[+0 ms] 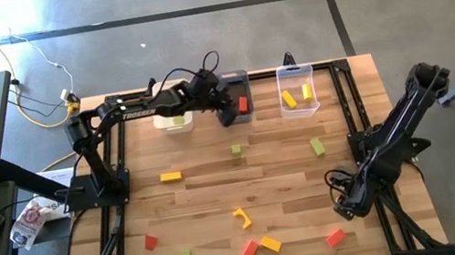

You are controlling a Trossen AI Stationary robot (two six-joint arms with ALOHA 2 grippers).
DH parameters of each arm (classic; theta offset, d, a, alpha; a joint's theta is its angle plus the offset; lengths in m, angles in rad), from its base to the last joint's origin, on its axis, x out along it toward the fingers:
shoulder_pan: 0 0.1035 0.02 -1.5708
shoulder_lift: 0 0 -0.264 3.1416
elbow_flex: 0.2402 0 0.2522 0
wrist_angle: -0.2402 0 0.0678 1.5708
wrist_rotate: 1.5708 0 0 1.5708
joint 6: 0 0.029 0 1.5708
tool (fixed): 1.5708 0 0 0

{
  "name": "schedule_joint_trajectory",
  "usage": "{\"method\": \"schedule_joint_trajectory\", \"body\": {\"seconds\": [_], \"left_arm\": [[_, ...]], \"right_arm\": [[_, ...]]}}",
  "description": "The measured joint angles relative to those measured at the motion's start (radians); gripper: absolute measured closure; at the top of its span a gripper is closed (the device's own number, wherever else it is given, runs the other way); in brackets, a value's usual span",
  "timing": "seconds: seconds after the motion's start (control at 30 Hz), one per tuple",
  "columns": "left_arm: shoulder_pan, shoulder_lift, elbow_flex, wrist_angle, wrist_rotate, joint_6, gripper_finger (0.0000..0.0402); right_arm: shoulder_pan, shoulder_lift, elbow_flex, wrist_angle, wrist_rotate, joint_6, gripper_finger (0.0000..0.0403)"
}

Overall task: Sort & place blocks by color
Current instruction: Put the green block into the white bin

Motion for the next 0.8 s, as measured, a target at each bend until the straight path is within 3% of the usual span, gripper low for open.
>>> {"method": "schedule_joint_trajectory", "body": {"seconds": [0.17,0.4,0.6,0.8], "left_arm": [[-0.007,0.000,0.053,0.001,0.001,0.023,0.0209],[-0.012,0.000,0.073,0.000,0.001,0.016,0.0210],[-0.013,0.000,0.073,-0.029,0.002,0.003,0.0211],[-0.013,0.000,0.073,-0.034,0.058,-0.011,0.0209]], "right_arm": [[0.037,0.013,0.000,0.046,-0.070,0.078,0.0148],[0.088,0.014,0.000,0.055,-0.012,0.132,0.0141],[0.101,0.023,0.000,0.051,0.015,0.114,0.0141],[0.100,0.096,-0.001,0.042,0.005,-0.004,0.0141]]}}
